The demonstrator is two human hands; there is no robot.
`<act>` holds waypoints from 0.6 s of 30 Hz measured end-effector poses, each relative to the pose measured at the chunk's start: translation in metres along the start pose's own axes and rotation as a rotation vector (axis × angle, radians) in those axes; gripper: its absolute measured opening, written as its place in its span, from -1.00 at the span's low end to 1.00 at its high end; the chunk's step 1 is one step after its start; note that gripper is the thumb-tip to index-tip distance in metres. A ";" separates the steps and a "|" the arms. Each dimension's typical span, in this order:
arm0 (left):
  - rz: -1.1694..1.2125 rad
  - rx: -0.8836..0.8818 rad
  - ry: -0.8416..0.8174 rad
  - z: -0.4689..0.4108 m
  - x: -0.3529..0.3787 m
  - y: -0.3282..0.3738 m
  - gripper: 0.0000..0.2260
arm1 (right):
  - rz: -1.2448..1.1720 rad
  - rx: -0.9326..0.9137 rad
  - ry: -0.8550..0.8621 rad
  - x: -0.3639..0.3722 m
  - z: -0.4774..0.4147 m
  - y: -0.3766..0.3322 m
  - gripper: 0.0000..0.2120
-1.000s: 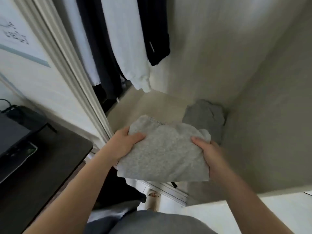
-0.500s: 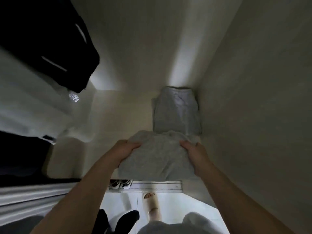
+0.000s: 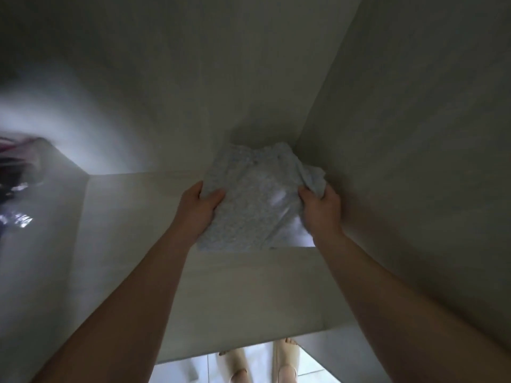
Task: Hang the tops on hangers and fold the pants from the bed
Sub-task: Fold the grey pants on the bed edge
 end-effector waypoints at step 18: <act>-0.879 0.202 0.103 -0.052 0.107 -0.113 -0.45 | 1.159 -0.286 -0.277 0.069 -0.026 0.162 -0.35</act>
Point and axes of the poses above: each hand's wrist, its own z-axis away from the middle knuckle, its own x-axis out of the palm, y = z × x, the point moved 4 cm from there along -z, towards the middle knuckle, and after that the axes turned 6 degrees about -z, right-handed, at the moved point
